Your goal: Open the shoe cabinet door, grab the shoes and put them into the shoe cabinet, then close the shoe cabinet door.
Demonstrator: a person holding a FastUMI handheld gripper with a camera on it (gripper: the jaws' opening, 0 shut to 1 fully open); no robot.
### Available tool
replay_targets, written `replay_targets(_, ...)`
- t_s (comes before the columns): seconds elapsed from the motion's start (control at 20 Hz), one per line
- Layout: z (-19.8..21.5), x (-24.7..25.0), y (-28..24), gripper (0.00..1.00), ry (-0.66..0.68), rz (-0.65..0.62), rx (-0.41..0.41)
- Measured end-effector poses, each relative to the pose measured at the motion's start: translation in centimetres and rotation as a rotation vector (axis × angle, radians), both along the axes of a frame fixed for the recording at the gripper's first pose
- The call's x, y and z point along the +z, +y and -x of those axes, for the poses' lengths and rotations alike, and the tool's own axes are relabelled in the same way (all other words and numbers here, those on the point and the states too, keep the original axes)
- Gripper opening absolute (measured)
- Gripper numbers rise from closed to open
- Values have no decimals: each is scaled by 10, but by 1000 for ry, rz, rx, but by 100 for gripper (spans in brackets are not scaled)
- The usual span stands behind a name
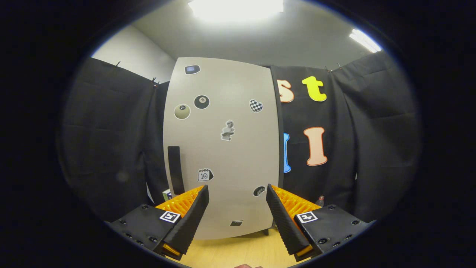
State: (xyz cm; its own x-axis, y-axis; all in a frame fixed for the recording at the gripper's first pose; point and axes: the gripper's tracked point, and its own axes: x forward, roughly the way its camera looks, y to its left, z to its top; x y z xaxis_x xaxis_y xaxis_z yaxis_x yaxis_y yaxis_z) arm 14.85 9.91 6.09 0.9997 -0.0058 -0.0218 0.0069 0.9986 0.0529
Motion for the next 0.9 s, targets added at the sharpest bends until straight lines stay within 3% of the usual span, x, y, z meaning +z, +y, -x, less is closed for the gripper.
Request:
replay_targets(0.3,20,-24,-56,97,62,17,-57)
replay_targets(0.9,-16,-49,-127,98,94,30,21)
